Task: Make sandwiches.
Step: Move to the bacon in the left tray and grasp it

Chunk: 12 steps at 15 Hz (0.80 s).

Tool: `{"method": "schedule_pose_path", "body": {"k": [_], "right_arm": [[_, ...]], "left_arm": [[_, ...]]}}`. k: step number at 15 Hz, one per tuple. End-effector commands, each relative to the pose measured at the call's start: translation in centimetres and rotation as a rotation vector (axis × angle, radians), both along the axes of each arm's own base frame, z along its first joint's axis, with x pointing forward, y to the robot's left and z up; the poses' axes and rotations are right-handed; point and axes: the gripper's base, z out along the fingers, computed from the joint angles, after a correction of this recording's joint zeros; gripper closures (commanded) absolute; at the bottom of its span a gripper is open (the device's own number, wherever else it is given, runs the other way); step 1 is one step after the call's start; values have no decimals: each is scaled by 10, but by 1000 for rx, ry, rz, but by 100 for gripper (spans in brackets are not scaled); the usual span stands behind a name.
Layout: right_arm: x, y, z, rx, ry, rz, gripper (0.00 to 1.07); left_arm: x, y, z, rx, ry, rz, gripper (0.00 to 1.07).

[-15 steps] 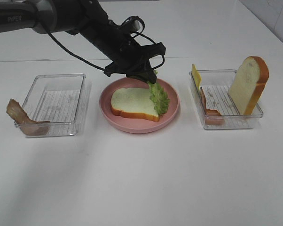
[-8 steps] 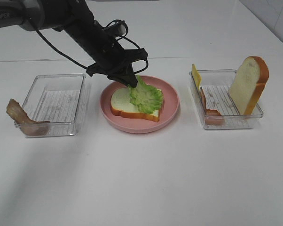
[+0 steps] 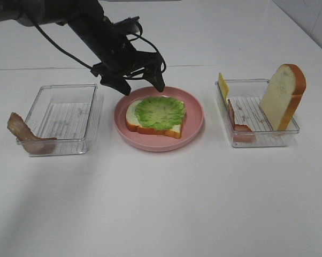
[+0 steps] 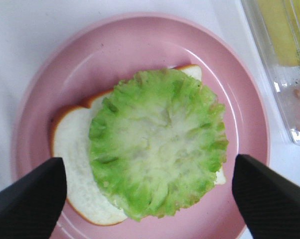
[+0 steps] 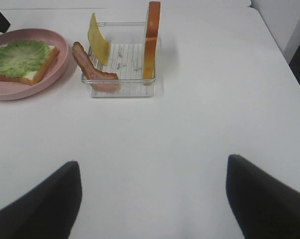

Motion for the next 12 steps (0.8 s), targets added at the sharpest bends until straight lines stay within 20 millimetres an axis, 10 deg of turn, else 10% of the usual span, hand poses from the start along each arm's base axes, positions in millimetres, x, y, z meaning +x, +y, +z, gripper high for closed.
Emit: {"method": "schedule_pose_path", "body": {"k": [1,6,12], "right_arm": [[-1,0,0,-4,-22,-3,32],[-1,0,0,-4,-22,-3,32],[-1,0,0,-4,-22,-3,32]], "left_arm": [[-4,7,35,57,-75,20,22],[-19,40,96,295,-171,111,38],[-45,67,123,453,-64,144,42]]}}
